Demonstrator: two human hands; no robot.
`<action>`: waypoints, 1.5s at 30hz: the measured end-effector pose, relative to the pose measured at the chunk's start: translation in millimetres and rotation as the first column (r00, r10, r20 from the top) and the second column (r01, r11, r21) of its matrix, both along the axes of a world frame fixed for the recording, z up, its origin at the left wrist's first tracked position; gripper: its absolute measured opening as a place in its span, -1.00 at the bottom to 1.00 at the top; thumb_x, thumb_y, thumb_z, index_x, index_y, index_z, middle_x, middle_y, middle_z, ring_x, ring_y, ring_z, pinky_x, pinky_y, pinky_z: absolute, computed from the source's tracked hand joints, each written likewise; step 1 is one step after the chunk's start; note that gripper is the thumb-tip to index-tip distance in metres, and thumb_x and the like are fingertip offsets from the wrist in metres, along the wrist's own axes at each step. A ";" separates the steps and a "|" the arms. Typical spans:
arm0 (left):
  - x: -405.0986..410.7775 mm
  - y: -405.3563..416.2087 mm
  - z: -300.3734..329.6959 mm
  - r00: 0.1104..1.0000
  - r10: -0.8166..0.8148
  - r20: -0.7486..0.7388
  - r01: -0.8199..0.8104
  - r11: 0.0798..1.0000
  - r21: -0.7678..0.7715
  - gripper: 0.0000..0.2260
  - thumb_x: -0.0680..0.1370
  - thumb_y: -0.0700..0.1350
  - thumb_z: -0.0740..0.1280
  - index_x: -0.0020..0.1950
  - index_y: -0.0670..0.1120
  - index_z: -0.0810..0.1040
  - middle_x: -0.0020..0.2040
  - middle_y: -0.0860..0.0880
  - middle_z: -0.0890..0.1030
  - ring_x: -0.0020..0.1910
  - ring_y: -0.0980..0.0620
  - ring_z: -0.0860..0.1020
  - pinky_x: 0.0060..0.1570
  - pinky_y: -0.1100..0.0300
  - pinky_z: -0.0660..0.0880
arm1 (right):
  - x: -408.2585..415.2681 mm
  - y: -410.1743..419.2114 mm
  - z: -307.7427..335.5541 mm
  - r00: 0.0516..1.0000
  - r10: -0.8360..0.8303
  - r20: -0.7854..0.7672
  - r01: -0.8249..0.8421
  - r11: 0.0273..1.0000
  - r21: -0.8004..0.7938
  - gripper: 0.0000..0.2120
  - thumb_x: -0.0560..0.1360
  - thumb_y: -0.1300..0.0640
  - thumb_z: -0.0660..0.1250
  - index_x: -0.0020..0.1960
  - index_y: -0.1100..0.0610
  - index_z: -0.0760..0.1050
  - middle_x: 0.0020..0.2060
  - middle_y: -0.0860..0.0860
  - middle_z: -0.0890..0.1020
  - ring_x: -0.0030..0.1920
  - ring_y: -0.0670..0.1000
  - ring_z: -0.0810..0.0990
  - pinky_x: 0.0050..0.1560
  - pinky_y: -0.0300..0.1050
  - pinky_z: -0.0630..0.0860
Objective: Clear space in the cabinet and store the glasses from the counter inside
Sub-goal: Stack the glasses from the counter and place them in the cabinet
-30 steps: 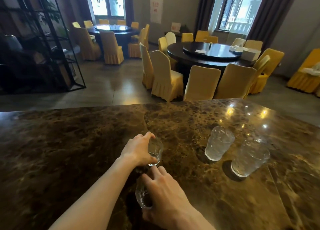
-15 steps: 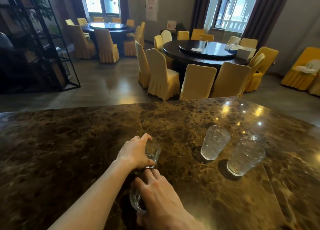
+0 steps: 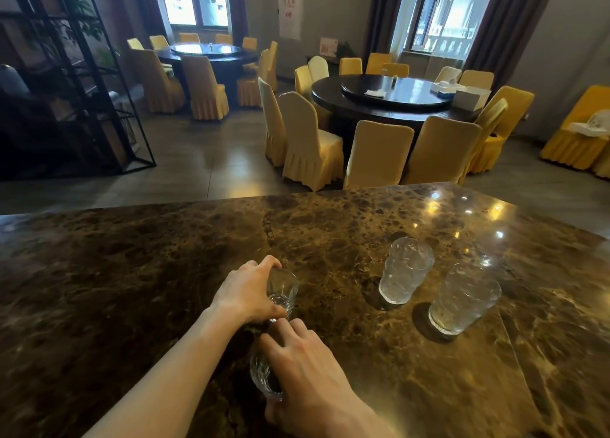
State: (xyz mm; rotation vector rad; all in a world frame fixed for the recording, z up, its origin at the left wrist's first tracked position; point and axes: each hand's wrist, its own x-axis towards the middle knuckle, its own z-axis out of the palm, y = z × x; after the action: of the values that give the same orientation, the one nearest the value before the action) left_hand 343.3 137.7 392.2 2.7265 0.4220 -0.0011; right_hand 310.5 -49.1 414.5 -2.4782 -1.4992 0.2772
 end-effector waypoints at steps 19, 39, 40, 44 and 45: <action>55.1 -67.9 83.6 0.963 -0.235 0.131 0.225 0.971 0.082 -0.21 0.35 0.44 0.37 0.50 0.27 0.18 0.33 0.09 0.47 0.30 0.03 0.47 0.18 0.00 0.47 | 95.9 -131.4 89.2 0.875 -0.453 0.169 0.374 0.855 0.360 -0.74 0.46 -0.19 0.41 0.08 -0.11 0.51 -0.04 -0.16 0.54 -0.04 -0.13 0.51 -0.06 -0.15 0.55; 158.5 -200.1 65.6 0.882 -0.464 -0.087 0.472 0.867 0.159 -0.24 0.34 0.05 0.59 0.47 0.15 0.32 0.34 0.01 0.39 0.35 -0.07 0.36 0.25 -0.03 0.46 | 191.8 -216.1 37.1 0.811 -0.583 0.044 0.584 0.807 -0.084 -0.06 0.30 -0.16 0.59 0.54 -0.13 0.18 0.27 -0.05 0.41 0.27 0.05 0.45 0.17 -0.03 0.51; 157.7 -199.4 66.6 0.883 -0.463 -0.077 0.470 0.870 0.151 -0.25 0.34 0.05 0.59 0.46 0.15 0.33 0.33 0.01 0.40 0.34 -0.07 0.37 0.25 -0.02 0.46 | 191.9 -215.2 38.3 0.813 -0.581 0.047 0.583 0.809 -0.080 -0.09 0.30 -0.14 0.60 0.53 -0.12 0.21 0.23 -0.05 0.42 0.24 0.05 0.46 0.13 -0.05 0.52; 145.4 -187.9 72.6 0.891 -0.451 -0.051 0.454 0.884 0.116 -0.28 0.33 0.05 0.61 0.41 0.16 0.38 0.29 0.03 0.42 0.31 -0.06 0.39 0.23 -0.01 0.48 | 187.1 -213.3 46.4 0.817 -0.576 0.030 0.577 0.815 -0.059 -0.16 0.28 -0.12 0.60 0.47 -0.11 0.30 0.15 -0.07 0.45 0.15 0.01 0.48 0.06 -0.09 0.52; 140.9 -181.4 74.8 0.896 -0.443 -0.040 0.445 0.891 0.095 -0.29 0.32 0.05 0.61 0.40 0.17 0.40 0.28 0.04 0.43 0.30 -0.05 0.40 0.23 -0.01 0.49 | 184.0 -212.5 48.6 0.826 -0.563 0.030 0.564 0.824 -0.062 -0.17 0.29 -0.13 0.59 0.46 -0.11 0.30 0.14 -0.08 0.45 0.13 -0.01 0.48 0.05 -0.10 0.52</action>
State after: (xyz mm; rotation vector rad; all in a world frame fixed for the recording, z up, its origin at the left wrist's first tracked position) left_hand 484.3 -43.7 467.0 2.8616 -0.2138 -0.1286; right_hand 494.5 -261.5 463.1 -2.8362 -0.6966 0.2042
